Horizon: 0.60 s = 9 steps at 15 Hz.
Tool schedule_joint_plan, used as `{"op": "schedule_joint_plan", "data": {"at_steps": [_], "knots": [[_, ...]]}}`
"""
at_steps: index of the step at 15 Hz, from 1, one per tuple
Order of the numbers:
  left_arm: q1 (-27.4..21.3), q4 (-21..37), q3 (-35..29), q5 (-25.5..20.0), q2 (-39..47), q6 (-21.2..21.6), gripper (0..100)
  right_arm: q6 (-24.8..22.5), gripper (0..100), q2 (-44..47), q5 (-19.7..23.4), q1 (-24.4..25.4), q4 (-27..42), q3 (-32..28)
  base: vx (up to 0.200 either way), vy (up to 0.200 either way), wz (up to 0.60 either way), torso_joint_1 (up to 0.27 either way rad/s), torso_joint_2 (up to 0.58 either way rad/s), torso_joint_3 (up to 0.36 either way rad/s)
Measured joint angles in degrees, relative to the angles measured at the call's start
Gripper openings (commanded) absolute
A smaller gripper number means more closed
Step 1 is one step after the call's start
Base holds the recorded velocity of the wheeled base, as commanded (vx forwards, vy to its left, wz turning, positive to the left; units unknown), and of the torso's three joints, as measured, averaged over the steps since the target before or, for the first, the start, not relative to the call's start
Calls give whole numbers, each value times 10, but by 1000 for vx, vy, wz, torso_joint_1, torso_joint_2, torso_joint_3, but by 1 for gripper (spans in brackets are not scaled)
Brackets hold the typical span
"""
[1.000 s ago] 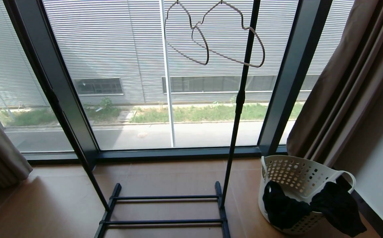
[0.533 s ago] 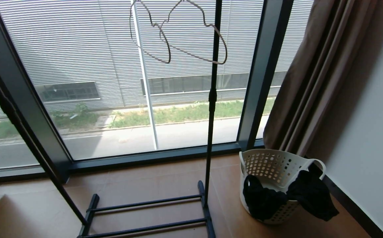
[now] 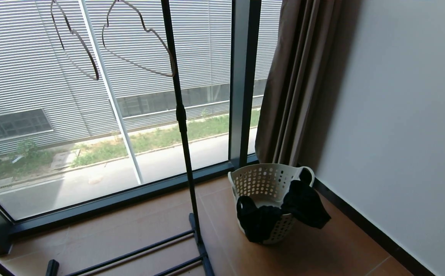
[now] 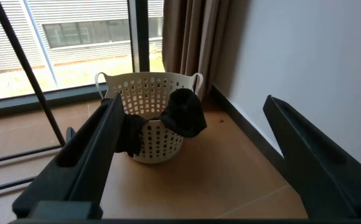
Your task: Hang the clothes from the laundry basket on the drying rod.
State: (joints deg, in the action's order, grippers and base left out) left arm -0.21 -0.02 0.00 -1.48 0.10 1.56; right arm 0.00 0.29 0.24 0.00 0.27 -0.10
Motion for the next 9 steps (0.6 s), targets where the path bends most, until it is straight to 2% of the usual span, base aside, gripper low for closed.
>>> {"op": "schedule_joint_plan", "data": {"at_steps": [4, 6, 9], "knots": [[0, 0, 0, -1, 0, 0, 100, 0, 100, 0, 0, 0, 0, 0, 0, -200, 0, 5, 6, 5], [0, 0, 0, -1, 0, 0, 100, 0, 100, 0, 0, 0, 0, 0, 200, -200, 0, 2, 7, 5], [1, 0, 0, -1, 0, 0, 100, 0, 100, 0, 0, 0, 0, 0, 200, 0, 0, -6, 2, 2]]}}
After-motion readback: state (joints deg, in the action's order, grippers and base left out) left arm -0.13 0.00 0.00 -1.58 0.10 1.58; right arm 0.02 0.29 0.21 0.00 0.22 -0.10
